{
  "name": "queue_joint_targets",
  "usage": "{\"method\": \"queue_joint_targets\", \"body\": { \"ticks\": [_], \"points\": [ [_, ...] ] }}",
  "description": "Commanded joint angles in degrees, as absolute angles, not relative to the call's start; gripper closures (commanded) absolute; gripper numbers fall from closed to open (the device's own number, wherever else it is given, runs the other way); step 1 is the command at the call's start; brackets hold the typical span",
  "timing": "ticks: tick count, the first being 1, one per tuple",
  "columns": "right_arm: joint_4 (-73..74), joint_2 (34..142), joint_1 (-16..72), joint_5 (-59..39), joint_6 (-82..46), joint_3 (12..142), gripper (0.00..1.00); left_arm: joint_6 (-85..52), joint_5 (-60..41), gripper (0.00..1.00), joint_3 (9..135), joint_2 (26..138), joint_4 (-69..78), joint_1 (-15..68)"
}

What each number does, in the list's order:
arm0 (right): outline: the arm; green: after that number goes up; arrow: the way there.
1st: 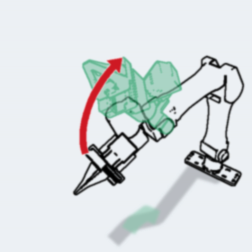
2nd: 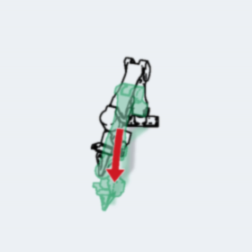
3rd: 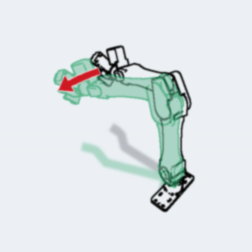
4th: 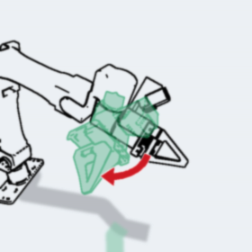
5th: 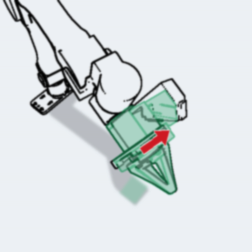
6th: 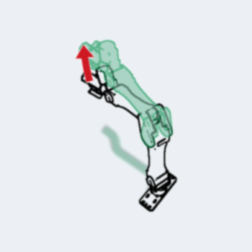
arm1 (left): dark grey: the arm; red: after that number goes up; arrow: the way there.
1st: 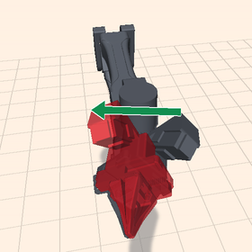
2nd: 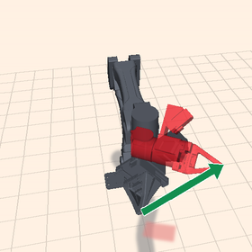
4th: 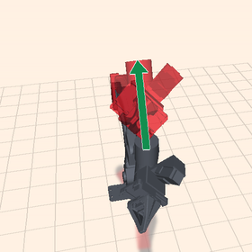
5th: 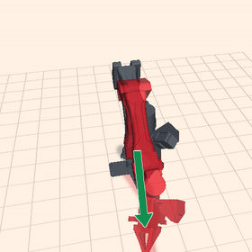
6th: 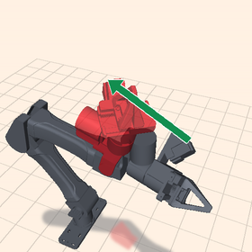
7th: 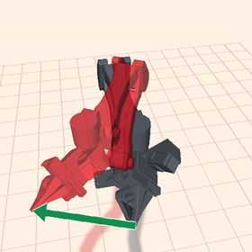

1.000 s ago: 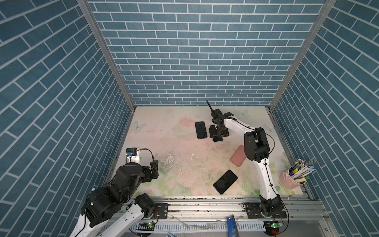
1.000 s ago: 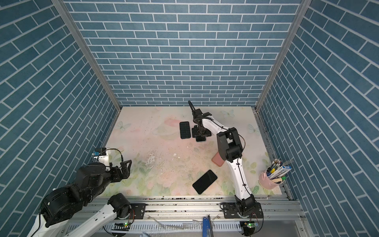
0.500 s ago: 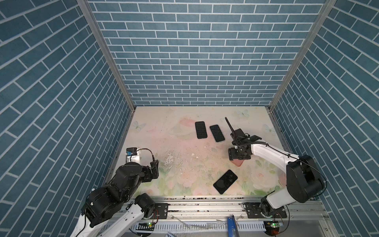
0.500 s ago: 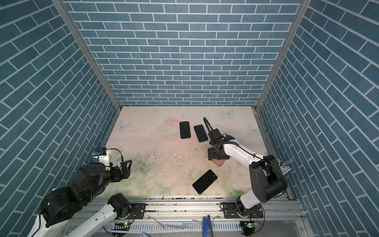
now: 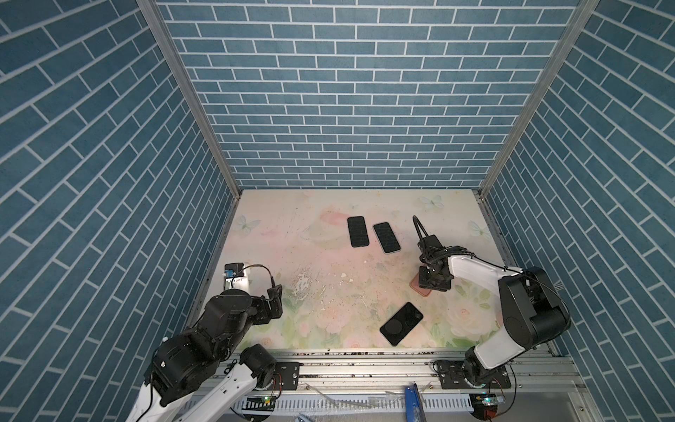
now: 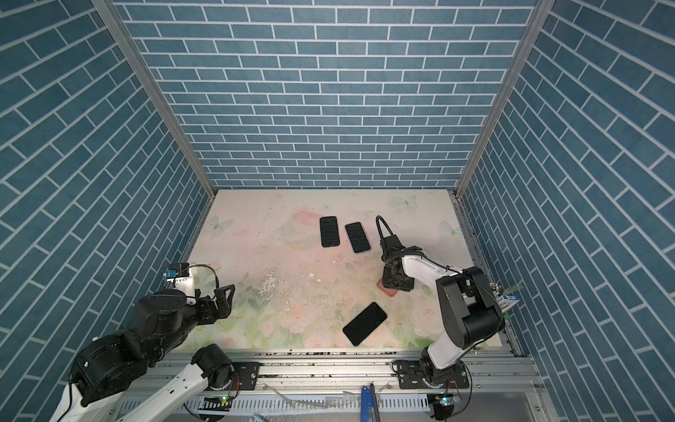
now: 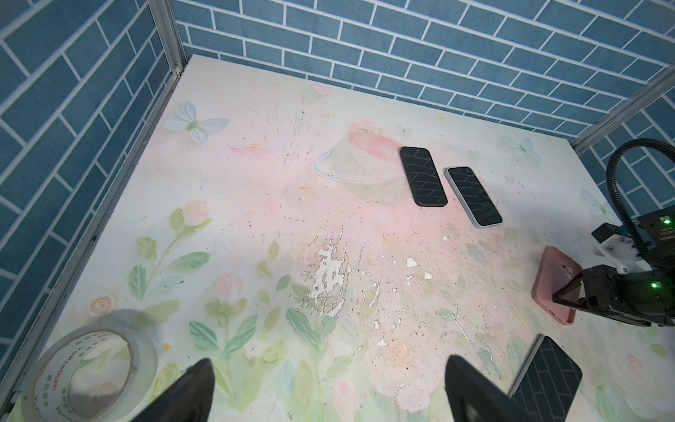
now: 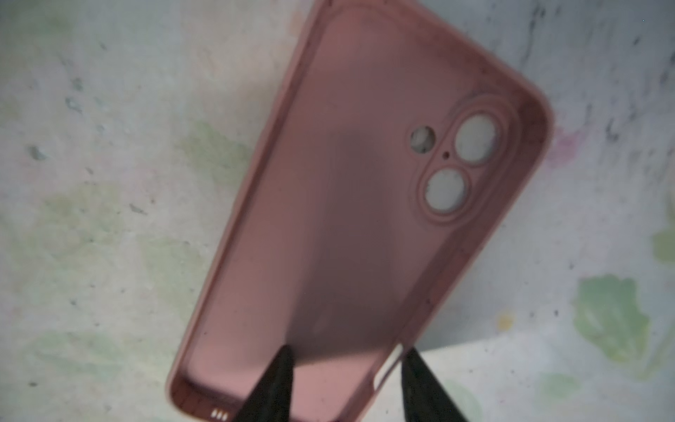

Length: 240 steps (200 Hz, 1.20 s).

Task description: Put the phone into the phone case

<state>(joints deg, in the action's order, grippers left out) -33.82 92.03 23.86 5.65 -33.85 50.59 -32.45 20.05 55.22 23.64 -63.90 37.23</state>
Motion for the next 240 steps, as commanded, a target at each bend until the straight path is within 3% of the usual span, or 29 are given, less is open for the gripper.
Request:
{"method": "queue_joint_targets", "body": {
  "ticks": [1,52,125,191,240],
  "points": [
    [-32.9,94.4,23.6,3.7,-36.3,48.5,0.85,-31.7,19.5,0.0,54.6,24.6,-63.2,36.7],
    [-31.7,90.0,24.0,-0.1,-31.9,49.0,1.0,-31.8,19.4,0.0,54.6,25.2,-63.0,36.7],
    [-34.0,88.9,37.0,-1.8,-23.1,58.7,1.0,-31.9,19.1,0.0,54.6,26.2,-63.0,35.9],
    [-37.8,93.7,42.5,-7.7,-19.7,64.9,1.0,-33.3,21.1,0.0,54.7,25.2,-64.3,35.9],
    [-41.1,96.5,47.6,-6.0,-14.9,68.3,1.0,-33.9,22.1,0.0,54.8,23.9,-65.0,35.9]
  ]
}}
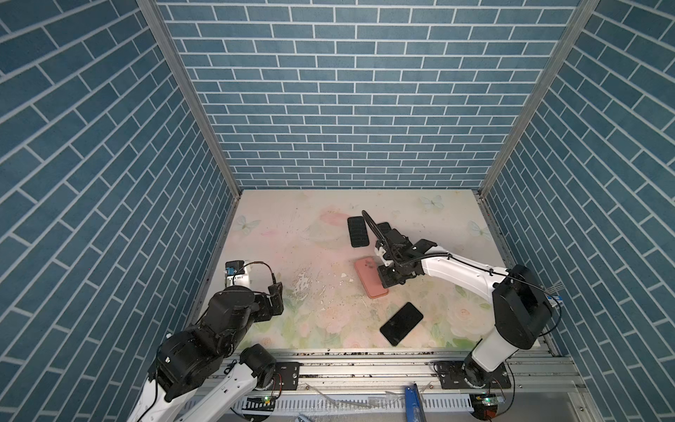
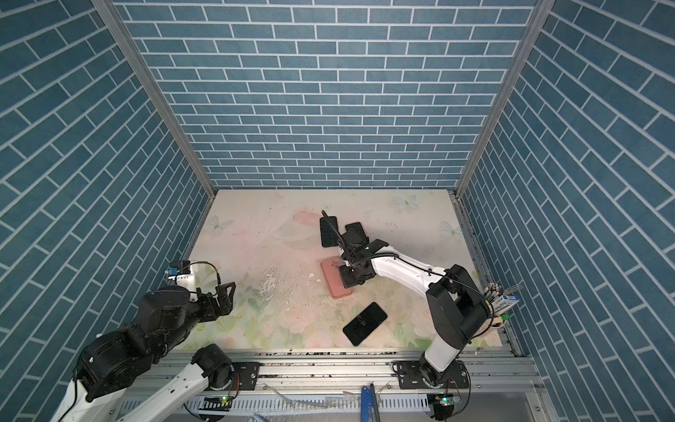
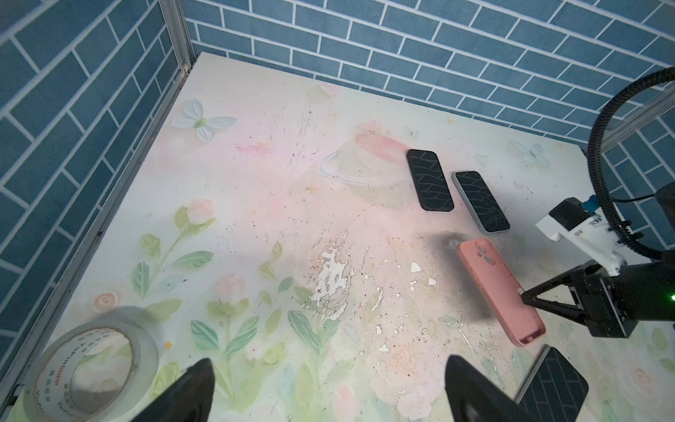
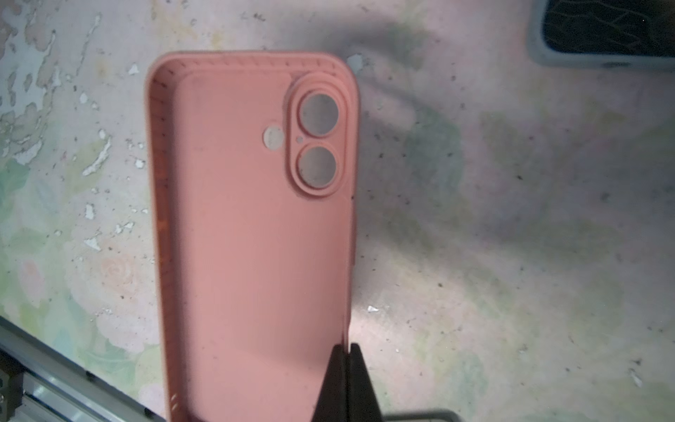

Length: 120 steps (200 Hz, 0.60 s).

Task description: Put the phone into the phone case

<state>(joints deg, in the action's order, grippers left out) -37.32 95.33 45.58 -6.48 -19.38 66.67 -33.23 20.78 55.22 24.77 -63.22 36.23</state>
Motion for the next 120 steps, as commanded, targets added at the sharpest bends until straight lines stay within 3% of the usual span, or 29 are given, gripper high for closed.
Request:
{"method": "queue_joint_targets", "body": {
  "ticks": [1,66,77,92,99,120],
  "points": [
    [-41.1,96.5,47.7,-6.0,-14.9,68.3,1.0,-33.9,22.1,0.0,54.8,23.9,-65.0,35.9],
    [-43.0,97.5,51.8,1.5,-9.2,69.3,0.99,-33.1,21.2,0.0,54.6,23.7,-64.4,35.9],
    [-43.7,97.9,52.0,3.2,-9.2,69.9,0.85,-32.9,20.8,0.0,54.7,23.9,-64.3,35.9],
    [-44.9,97.8,52.1,5.1,-11.0,70.8,0.51,-32.6,20.1,0.01,54.7,23.8,-64.0,35.9],
    [-45.3,97.2,52.0,5.4,-12.7,70.9,0.4,-32.4,19.6,0.01,54.6,23.5,-63.8,35.9],
    [-46.4,95.5,52.0,4.0,-19.7,71.5,0.33,-31.7,18.8,0.0,54.3,22.2,-63.2,35.8]
  ]
}}
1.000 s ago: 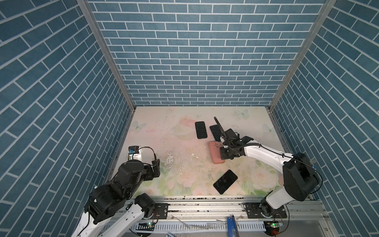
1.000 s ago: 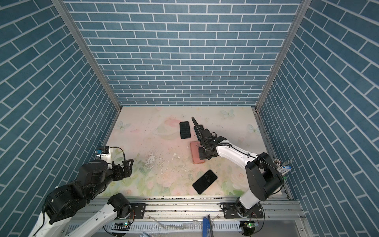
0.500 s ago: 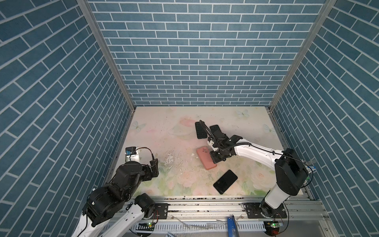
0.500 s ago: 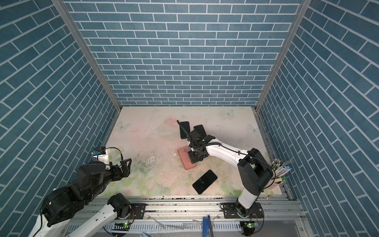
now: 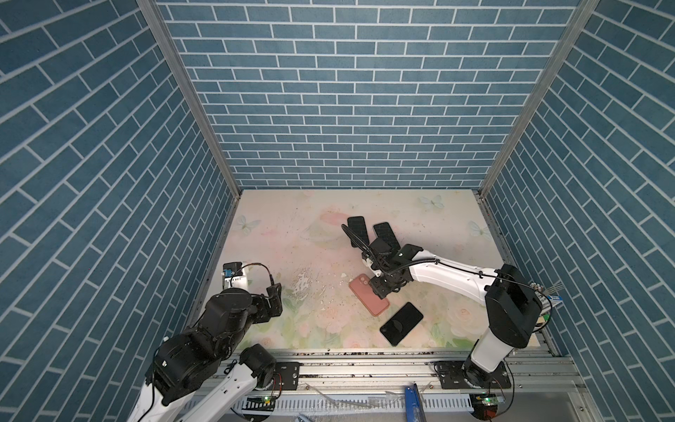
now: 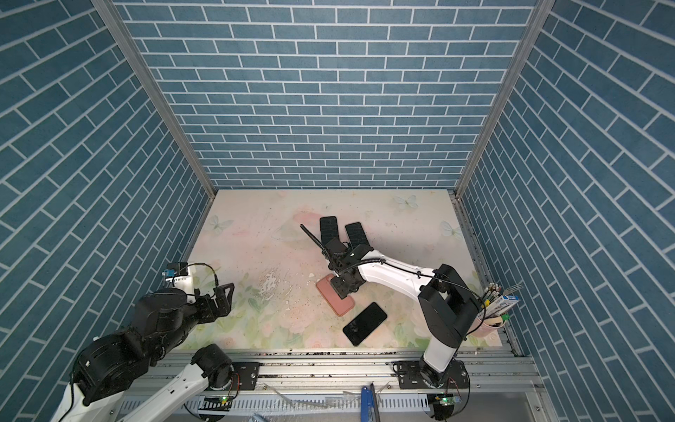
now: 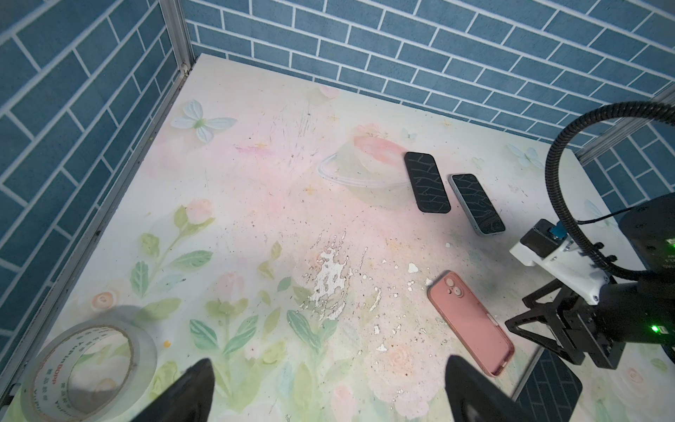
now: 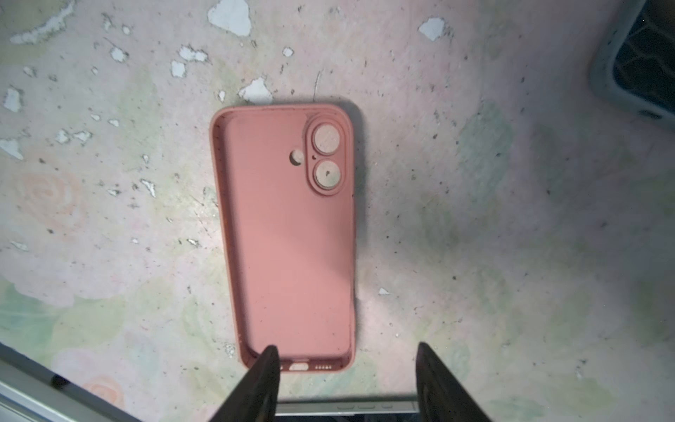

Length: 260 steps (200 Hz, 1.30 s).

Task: Put the phone into the phone case
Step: 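Grasp the black phone nearest the robot with the right gripper and lift it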

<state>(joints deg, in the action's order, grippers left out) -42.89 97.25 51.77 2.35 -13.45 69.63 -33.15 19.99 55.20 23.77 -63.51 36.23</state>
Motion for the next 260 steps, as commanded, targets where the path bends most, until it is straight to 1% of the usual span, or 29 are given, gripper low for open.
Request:
{"method": "queue_joint_targets", "body": {
  "ticks": [1,3,9,31,52,54,58,60,63,74,113,139,151,165,182,215,260],
  "points": [
    [-46.5,95.4,52.0,3.9,-20.2,71.5,0.32,-31.7,18.8,0.0,54.3,22.2,-63.1,35.8],
    [-46.7,95.4,51.9,3.7,-21.1,71.7,0.3,-31.7,18.7,0.01,54.3,22.0,-63.1,35.8],
    [-47.3,95.2,51.8,2.7,-24.0,72.1,0.29,-31.6,18.7,0.01,54.2,21.7,-63.0,35.7],
    [-47.4,93.7,51.2,-1.6,-33.6,72.9,0.28,-31.5,18.5,0.0,54.0,20.5,-62.8,35.6],
    [-44.1,90.7,50.9,-1.2,-43.2,70.9,0.26,-31.5,18.2,0.0,53.7,20.4,-62.3,35.5],
    [-43.8,90.5,50.9,-1.1,-44.1,70.7,0.22,-31.5,18.1,0.0,53.7,20.5,-62.2,35.5],
    [-43.1,90.0,51.1,-0.6,-46.1,70.0,0.05,-31.3,17.9,0.0,53.6,20.6,-62.0,35.4],
    [-42.8,89.8,51.2,-0.5,-47.1,69.8,0.02,-31.2,17.8,0.0,53.6,20.7,-61.9,35.4],
    [-42.3,89.4,51.4,-0.3,-48.4,69.4,0.01,-31.1,17.5,0.01,53.5,21.0,-61.7,35.4],
    [-41.4,88.6,52.5,0.8,-52.3,68.5,0.01,-30.7,16.9,0.0,53.3,22.0,-61.2,35.3],
    [-37.9,88.8,60.9,9.7,-62.0,66.8,0.01,-30.6,15.2,0.0,53.9,30.0,-61.6,35.3],
    [-42.6,88.7,62.0,14.2,-70.8,66.5,0.01,-30.7,14.3,0.0,53.9,32.7,-61.0,35.2],
    [-43.1,88.1,61.9,15.3,-72.3,65.4,0.01,-30.7,14.0,0.01,53.6,33.3,-60.5,35.2],
    [-45.7,87.9,63.0,19.1,-75.2,65.0,0.01,-30.7,13.5,0.0,53.4,34.2,-60.0,35.2],
    [-50.8,90.1,65.1,23.0,-78.0,66.7,0.02,-30.1,12.0,0.0,53.6,35.9,-60.0,35.2],
    [-56.2,96.0,66.3,19.7,-83.9,67.9,0.01,-29.3,11.1,0.0,53.7,37.9,-59.6,35.2],
    [-53.1,97.3,66.4,13.1,-92.4,61.5,0.01,-29.5,11.2,0.0,53.8,36.9,-59.8,35.2]
  ]
}}
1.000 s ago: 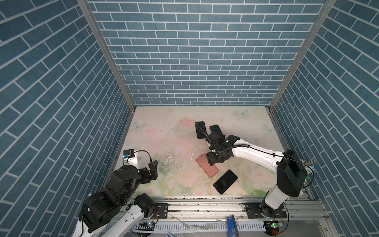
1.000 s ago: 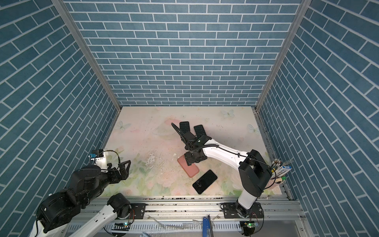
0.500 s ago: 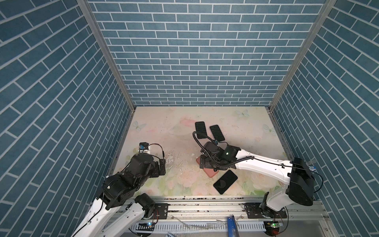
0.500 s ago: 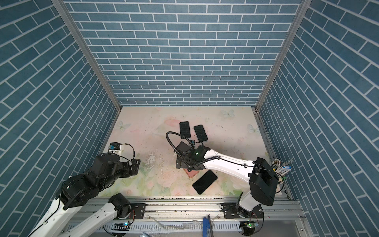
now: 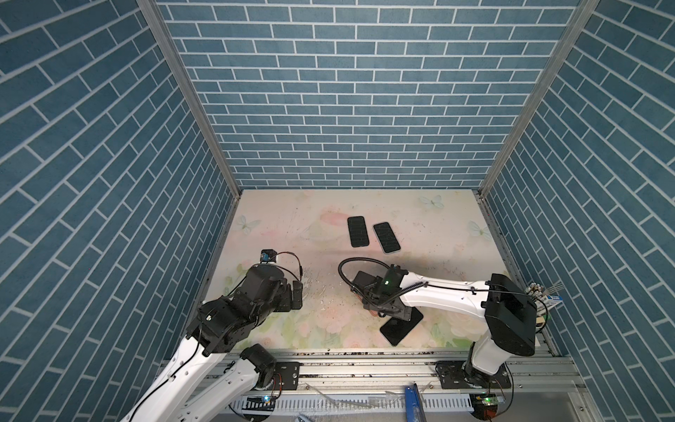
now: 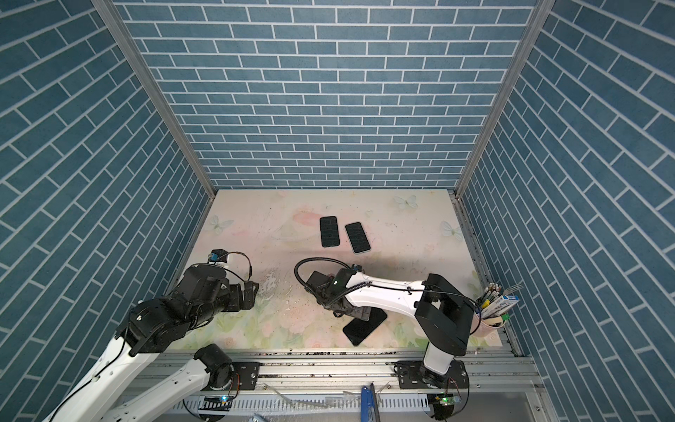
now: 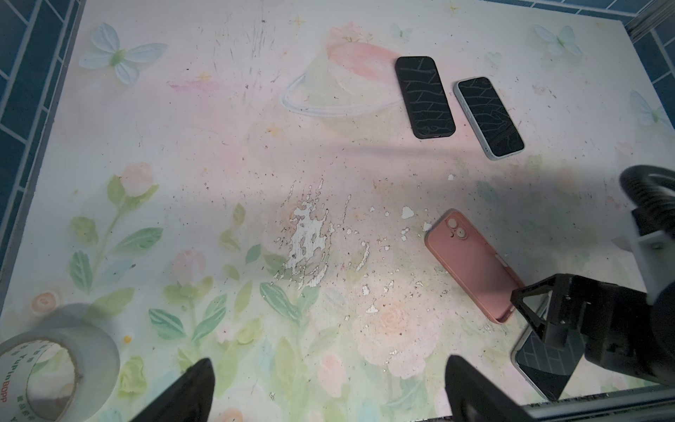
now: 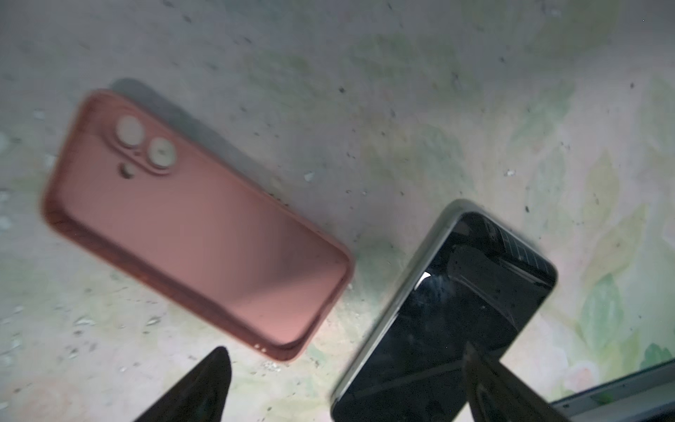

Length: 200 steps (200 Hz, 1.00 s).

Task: Put the phone into the phone case
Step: 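Grasp the black phone nearest the robot with the right gripper and lift it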

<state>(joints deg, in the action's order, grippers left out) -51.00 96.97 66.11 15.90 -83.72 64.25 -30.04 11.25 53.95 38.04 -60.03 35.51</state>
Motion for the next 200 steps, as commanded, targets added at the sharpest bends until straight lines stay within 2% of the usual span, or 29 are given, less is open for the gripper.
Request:
{"method": "queue_joint_targets", "body": {
  "ticks": [1,50,92,141,153,177,186,200],
  "points": [
    [-53.0,97.2,66.4,13.0,-92.5,61.3,0.01,-29.5,11.2,0.0,53.8,36.9,-59.8,35.2],
    [-49.9,94.4,66.3,12.4,-95.6,56.6,0.02,-30.2,12.8,0.0,53.6,33.4,-59.9,35.2],
    [-44.8,93.8,66.4,8.1,-100.7,52.5,0.02,-30.1,12.9,0.0,53.7,33.2,-59.9,35.2],
    [-36.1,91.7,67.0,5.6,-108.3,45.6,0.07,-29.6,12.2,0.01,53.7,33.5,-59.9,35.1],
    [-35.7,91.1,67.2,6.1,-108.8,45.0,0.14,-29.6,12.0,0.0,53.7,33.4,-59.8,35.1],
    [-34.5,90.6,67.3,6.5,-109.7,43.9,0.16,-29.6,12.0,0.01,53.6,33.0,-59.9,35.2],
    [-34.3,90.7,67.3,6.6,-109.7,43.6,0.26,-29.7,12.0,0.0,53.6,32.8,-59.9,35.1],
    [-33.6,90.6,67.2,6.3,-109.9,43.3,0.27,-29.7,12.1,0.0,53.6,32.6,-59.9,35.1]
  ]
}}
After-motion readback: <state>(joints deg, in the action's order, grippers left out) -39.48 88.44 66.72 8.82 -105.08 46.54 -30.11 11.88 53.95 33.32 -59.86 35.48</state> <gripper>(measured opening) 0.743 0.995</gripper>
